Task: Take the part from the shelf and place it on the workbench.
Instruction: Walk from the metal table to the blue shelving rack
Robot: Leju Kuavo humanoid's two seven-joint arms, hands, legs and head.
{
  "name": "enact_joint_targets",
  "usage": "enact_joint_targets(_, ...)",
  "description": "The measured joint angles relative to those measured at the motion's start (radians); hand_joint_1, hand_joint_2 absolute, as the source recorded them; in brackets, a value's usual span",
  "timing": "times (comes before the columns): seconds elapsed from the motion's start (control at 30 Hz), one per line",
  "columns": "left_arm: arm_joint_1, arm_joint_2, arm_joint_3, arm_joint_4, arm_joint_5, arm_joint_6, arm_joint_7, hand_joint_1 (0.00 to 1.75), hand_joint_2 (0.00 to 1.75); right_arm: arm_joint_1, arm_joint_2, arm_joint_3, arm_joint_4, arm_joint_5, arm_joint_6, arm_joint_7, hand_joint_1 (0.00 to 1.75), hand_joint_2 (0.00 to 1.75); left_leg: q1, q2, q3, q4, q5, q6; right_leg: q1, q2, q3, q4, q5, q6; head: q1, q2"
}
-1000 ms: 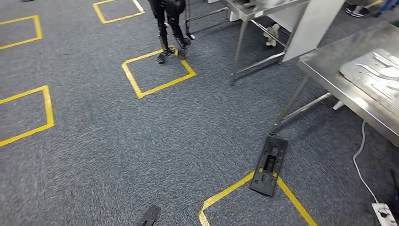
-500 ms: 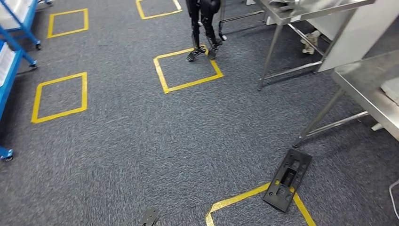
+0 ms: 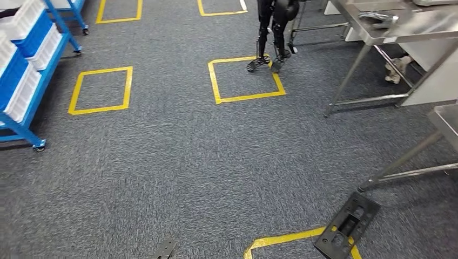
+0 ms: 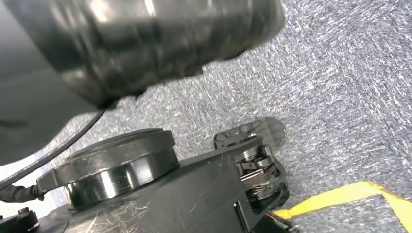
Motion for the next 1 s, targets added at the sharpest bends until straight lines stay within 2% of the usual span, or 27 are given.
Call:
enact_joint_targets(0.03,0.0,-0.002,0.0,0.003,0.002,0.002,-0.002,0.0,0.0,0.001,0.0,0.004,0.0,0.004,0.003,0.002,0.0,0.0,0.0,-0.014,0.0,0.001,0.0,0.0,-0.001,0.001,-0.007,0.003,0.017,0.001,0.0,0.0)
enact_joint_targets(0.07,0.0,-0.004,0.0,0.005,0.004,0.003,-0.004,0.0,0.0,0.002,0.0,0.008,0.0,0.008,0.005,0.005,0.0,0.0,0.001,-0.03,0.001,0.004,-0.001,-0.002,-0.004,0.005,0.006,-0.034,0.052,0.003,0.0,0.0)
enact_joint_targets(0.1,0.0,-0.006,0.0,0.007,0.005,0.004,-0.004,0.0,0.0,0.002,0.0,0.012,0.0,0.01,0.006,0.007,0.0,0.0,0.003,-0.044,0.001,0.009,-0.003,-0.004,-0.009,0.016,0.032,-0.099,0.094,0.004,0.0,0.0)
enact_joint_targets(0.13,-0.001,-0.007,0.0,0.01,0.006,0.004,-0.005,0.0,0.0,0.002,0.0,0.016,0.0,0.012,0.007,0.009,0.0,0.0,0.003,-0.058,-0.002,0.016,-0.006,-0.009,-0.013,0.042,0.058,-0.163,0.122,0.005,0.001,0.0)
enact_joint_targets(0.17,-0.002,-0.008,0.0,0.012,0.008,0.004,-0.005,0.0,0.0,0.001,0.0,0.021,0.0,0.012,0.007,0.011,0.0,0.0,0.003,-0.07,-0.007,0.024,-0.008,-0.014,-0.017,0.066,0.077,-0.21,0.138,0.004,0.001,0.0)
enact_joint_targets(0.2,-0.003,-0.009,0.0,0.014,0.01,0.004,-0.005,0.0,0.0,0.0,0.0,0.026,0.0,0.012,0.007,0.013,0.0,0.0,0.003,-0.08,-0.013,0.029,-0.01,-0.02,-0.018,0.083,0.085,-0.234,0.141,0.002,0.001,0.0)
enact_joint_targets(0.23,-0.003,-0.01,0.0,0.016,0.011,0.002,-0.005,0.0,0.0,-0.001,0.001,0.029,0.0,0.012,0.008,0.014,0.0,0.0,0.004,-0.09,-0.018,0.032,-0.009,-0.026,-0.016,0.091,0.087,-0.238,0.136,-0.003,0.001,0.0)
enact_joint_targets(0.27,-0.003,-0.011,0.0,0.018,0.013,0.0,-0.005,0.0,0.0,-0.002,0.001,0.031,0.0,0.012,0.008,0.016,0.0,0.0,0.007,-0.101,-0.024,0.031,-0.007,-0.032,-0.015,0.08,0.088,-0.239,0.138,-0.01,0.001,0.0)
enact_joint_targets(0.3,-0.002,-0.013,0.0,0.019,0.014,-0.002,-0.005,0.0,0.0,-0.003,0.001,0.032,0.0,0.011,0.008,0.018,0.0,0.0,0.008,-0.096,-0.027,0.033,-0.007,-0.038,-0.015,0.067,0.091,-0.242,0.14,-0.018,0.001,0.0)
enact_joint_targets(0.33,-0.001,-0.014,0.0,0.021,0.014,-0.003,-0.005,0.0,0.0,-0.003,0.001,0.033,0.0,0.01,0.009,0.019,0.0,0.0,0.008,-0.078,-0.034,0.045,-0.014,-0.043,-0.015,0.055,0.095,-0.245,0.143,-0.026,-0.002,0.0)
enact_joint_targets(0.37,-0.002,-0.015,0.0,0.023,0.015,-0.004,-0.005,0.0,0.0,-0.003,0.002,0.033,0.0,0.008,0.011,0.02,0.0,0.0,0.007,-0.051,-0.051,0.076,-0.031,-0.047,-0.015,0.041,0.097,-0.248,0.145,-0.032,-0.005,0.0)
enact_joint_targets(0.4,-0.002,-0.016,0.0,0.024,0.015,-0.006,-0.004,0.0,0.0,-0.002,0.001,0.033,0.0,0.005,0.012,0.02,0.0,0.0,0.007,-0.018,-0.075,0.127,-0.058,-0.05,-0.013,0.027,0.098,-0.25,0.146,-0.037,-0.008,0.0)
enact_joint_targets(0.43,-0.004,-0.018,0.0,0.025,0.015,-0.007,-0.004,0.0,0.0,-0.001,0.001,0.034,0.0,0.002,0.013,0.021,0.0,0.0,0.007,0.003,-0.107,0.191,-0.088,-0.053,-0.011,0.013,0.098,-0.25,0.145,-0.041,-0.011,0.0)
enact_joint_targets(0.47,-0.006,-0.019,0.0,0.025,0.014,-0.01,-0.004,0.0,0.0,-0.001,0.001,0.034,0.0,-0.002,0.013,0.021,0.0,0.0,0.008,0.013,-0.14,0.253,-0.112,-0.055,-0.009,-0.003,0.098,-0.25,0.144,-0.043,-0.011,0.0)
enact_joint_targets(0.5,-0.006,-0.02,-0.001,0.026,0.014,-0.012,-0.004,0.0,0.0,0.0,0.001,0.034,0.0,-0.005,0.013,0.021,0.0,0.0,0.009,0.017,-0.161,0.294,-0.121,-0.056,-0.007,-0.018,0.098,-0.25,0.142,-0.044,-0.011,0.0)
enact_joint_targets(0.53,-0.006,-0.021,-0.002,0.027,0.012,-0.016,-0.004,0.0,0.0,0.0,0.001,0.034,0.0,-0.008,0.012,0.021,0.0,0.0,0.009,0.02,-0.165,0.3,-0.112,-0.055,-0.006,-0.033,0.099,-0.25,0.141,-0.045,-0.011,0.0)
enact_joint_targets(0.57,-0.006,-0.021,-0.004,0.029,0.01,-0.02,-0.004,0.0,0.0,0.0,0.001,0.034,0.0,-0.011,0.012,0.021,0.0,0.0,0.009,0.024,-0.154,0.278,-0.093,-0.053,-0.005,-0.045,0.101,-0.25,0.139,-0.045,-0.011,0.0)
enact_joint_targets(0.63,-0.006,-0.021,-0.008,0.031,0.006,-0.024,-0.003,0.0,0.0,-0.001,0.001,0.034,0.0,-0.014,0.011,0.02,0.0,0.0,0.007,0.043,-0.098,0.175,-0.038,-0.045,-0.003,-0.063,0.105,-0.25,0.135,-0.043,-0.011,0.0)
enact_joint_targets(0.7,-0.009,-0.022,-0.009,0.034,0.003,-0.027,-0.002,0.0,0.0,-0.002,0.001,0.034,0.0,-0.017,0.008,0.019,0.0,0.0,-0.002,0.088,-0.044,0.076,-0.012,-0.034,0.0,-0.078,0.111,-0.25,0.13,-0.036,-0.011,0.0)
enact_joint_targets(0.73,-0.011,-0.022,-0.01,0.035,0.001,-0.029,-0.001,0.0,0.0,-0.002,0.001,0.034,0.0,-0.018,0.006,0.018,0.0,0.0,-0.008,0.101,-0.029,0.046,-0.007,-0.029,0.002,-0.086,0.113,-0.251,0.127,-0.031,-0.01,0.0)
enact_joint_targets(0.77,-0.012,-0.022,-0.011,0.036,-0.001,-0.031,-0.001,0.0,0.0,-0.003,0.001,0.034,0.0,-0.02,0.005,0.018,0.0,0.0,-0.012,0.105,-0.024,0.034,-0.01,-0.026,0.004,-0.096,0.116,-0.252,0.125,-0.026,-0.01,0.0)
enact_joint_targets(0.83,-0.011,-0.023,-0.014,0.038,-0.003,-0.036,0.001,0.0,0.0,-0.004,0.0,0.034,0.0,-0.024,0.005,0.015,0.0,0.0,-0.01,0.08,-0.021,0.026,-0.005,-0.019,0.005,-0.11,0.125,-0.257,0.12,-0.015,-0.01,0.0)
enact_joint_targets(0.87,-0.01,-0.023,-0.015,0.04,-0.003,-0.037,0.002,0.0,0.0,-0.005,0.0,0.034,0.0,-0.026,0.006,0.012,0.0,0.0,-0.007,0.069,-0.016,0.018,-0.003,-0.015,0.004,-0.099,0.127,-0.252,0.112,-0.009,-0.009,0.0)
enact_joint_targets(0.9,-0.009,-0.023,-0.016,0.041,-0.003,-0.039,0.003,0.0,0.0,-0.005,-0.001,0.033,0.0,-0.027,0.006,0.011,0.0,0.0,-0.004,0.058,-0.01,0.01,0.001,-0.011,0.004,-0.077,0.12,-0.231,0.096,-0.005,-0.006,0.0)
enact_joint_targets(0.97,-0.012,-0.024,-0.017,0.043,-0.003,-0.042,0.005,0.0,0.0,-0.005,-0.003,0.033,0.0,-0.03,0.006,0.009,0.0,0.0,-0.001,0.036,-0.005,0.002,0.006,-0.004,0.002,-0.022,0.071,-0.128,0.042,0.0,0.001,0.0)
enact_joint_targets(1.0,-0.014,-0.025,-0.018,0.044,-0.002,-0.043,0.005,0.0,0.0,-0.004,-0.004,0.033,0.0,-0.031,0.005,0.009,0.0,0.0,-0.001,0.023,-0.006,0.003,0.006,-0.002,0.002,-0.009,0.037,-0.064,0.015,0.0,0.002,0.0)
